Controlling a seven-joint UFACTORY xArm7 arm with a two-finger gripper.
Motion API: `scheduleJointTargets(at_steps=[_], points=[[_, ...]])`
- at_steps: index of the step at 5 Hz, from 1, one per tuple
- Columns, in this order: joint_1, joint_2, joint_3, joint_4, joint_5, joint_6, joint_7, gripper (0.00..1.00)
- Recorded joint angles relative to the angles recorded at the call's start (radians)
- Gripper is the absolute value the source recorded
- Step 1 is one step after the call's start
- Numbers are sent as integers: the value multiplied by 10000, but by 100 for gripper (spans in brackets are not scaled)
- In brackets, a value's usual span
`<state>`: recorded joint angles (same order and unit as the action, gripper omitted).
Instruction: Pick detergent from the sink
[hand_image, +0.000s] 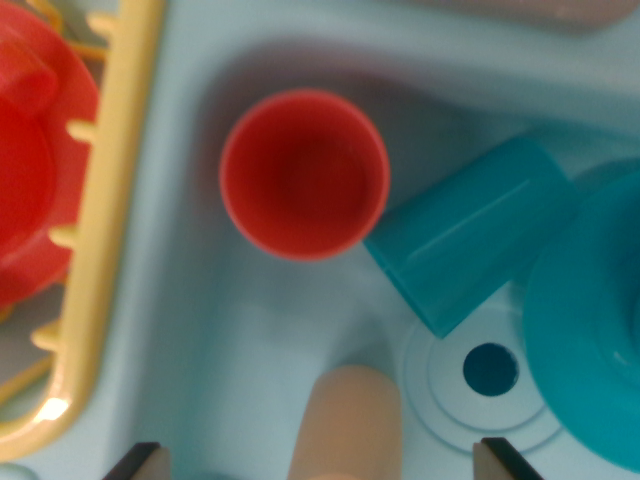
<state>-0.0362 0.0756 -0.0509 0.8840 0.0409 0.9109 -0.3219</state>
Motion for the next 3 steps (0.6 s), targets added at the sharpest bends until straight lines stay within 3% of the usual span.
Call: scheduleJointTargets(at_steps=[3], points=[[-21, 12, -30, -230, 23, -235, -112, 0]])
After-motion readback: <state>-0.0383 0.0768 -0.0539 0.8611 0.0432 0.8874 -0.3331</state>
